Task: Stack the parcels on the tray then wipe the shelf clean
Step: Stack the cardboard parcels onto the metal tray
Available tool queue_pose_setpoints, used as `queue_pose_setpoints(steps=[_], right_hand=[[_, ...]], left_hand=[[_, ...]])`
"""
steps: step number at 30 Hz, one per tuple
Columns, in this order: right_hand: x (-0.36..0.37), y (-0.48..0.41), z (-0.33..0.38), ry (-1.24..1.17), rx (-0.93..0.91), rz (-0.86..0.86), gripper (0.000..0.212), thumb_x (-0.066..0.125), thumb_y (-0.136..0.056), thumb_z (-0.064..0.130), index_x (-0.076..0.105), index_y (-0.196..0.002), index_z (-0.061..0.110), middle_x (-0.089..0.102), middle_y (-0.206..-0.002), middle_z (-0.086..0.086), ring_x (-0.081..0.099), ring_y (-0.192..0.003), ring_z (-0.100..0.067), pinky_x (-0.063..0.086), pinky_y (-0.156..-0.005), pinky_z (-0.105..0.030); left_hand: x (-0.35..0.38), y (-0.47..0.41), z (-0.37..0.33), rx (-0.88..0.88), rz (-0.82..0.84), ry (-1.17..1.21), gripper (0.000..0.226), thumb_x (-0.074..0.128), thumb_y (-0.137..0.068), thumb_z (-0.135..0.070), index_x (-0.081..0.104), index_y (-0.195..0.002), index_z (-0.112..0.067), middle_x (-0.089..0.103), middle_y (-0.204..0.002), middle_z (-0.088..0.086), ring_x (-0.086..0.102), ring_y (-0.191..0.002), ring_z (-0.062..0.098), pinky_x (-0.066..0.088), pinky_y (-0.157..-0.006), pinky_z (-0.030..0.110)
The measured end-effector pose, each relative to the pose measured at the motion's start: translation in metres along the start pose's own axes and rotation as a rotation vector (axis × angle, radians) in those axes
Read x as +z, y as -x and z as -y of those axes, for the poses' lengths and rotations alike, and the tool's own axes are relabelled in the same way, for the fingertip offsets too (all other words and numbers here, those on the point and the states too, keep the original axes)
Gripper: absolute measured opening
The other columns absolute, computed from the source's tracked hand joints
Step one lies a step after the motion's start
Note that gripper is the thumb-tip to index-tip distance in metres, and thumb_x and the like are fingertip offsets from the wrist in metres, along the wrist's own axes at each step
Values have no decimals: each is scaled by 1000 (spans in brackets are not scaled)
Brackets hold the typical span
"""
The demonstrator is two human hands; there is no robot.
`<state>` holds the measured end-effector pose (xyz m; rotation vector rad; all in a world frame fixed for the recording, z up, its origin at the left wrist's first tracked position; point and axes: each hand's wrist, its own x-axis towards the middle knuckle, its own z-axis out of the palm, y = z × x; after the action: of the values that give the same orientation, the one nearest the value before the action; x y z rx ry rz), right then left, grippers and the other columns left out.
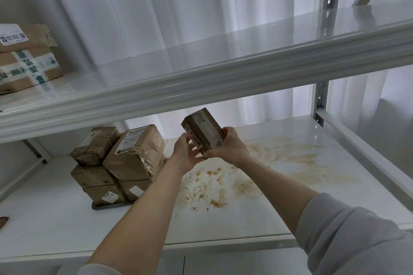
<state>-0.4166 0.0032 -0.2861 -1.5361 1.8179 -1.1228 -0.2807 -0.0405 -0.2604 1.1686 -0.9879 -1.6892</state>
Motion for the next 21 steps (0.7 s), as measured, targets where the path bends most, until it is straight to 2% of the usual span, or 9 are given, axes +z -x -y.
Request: queue_pose_setpoints(steps=[4,8,15,18,21], right_hand=[[4,1,0,161,-3,-96,95,83,-62,49,30,-133,15,43,-123,0,53,-110,-21,52,-89,-38],[6,2,0,191,-17,-108,94,81,-63,51,31,-133,15,43,-123,-1,51,-111,-22,51,-91,-38],[6,3,2,200,-27,-131,95,72,-64,66,33,-134,16,45,-121,-1,50,-111,-21,50,-89,-37],[7,4,2,170,-25,-111,95,67,-68,68,30,-140,18,42,-125,-3,51,-113,-24,50,-90,-38],[12,2,7,190,-45,-81,89,63,-72,68,29,-145,27,37,-131,-6,49,-119,-28,49,-93,-40]], left_hand=[[1,2,2,-15,44,-63,13,42,-88,-12,54,-89,-14,51,-88,7,55,-88,24,50,-77,45],[1,2,4,24,34,-107,16,43,-91,-1,55,-88,-11,56,-88,9,60,-85,25,52,-77,46],[-3,0,5,51,14,-166,12,49,-95,-9,58,-88,-6,60,-79,7,63,-74,26,56,-74,45],[-5,0,3,64,1,-197,16,54,-94,-14,59,-102,-2,65,-88,10,66,-80,27,57,-79,46],[-2,1,-2,129,-69,-276,35,61,-90,-23,54,-121,-8,65,-107,10,66,-93,27,59,-68,35]])
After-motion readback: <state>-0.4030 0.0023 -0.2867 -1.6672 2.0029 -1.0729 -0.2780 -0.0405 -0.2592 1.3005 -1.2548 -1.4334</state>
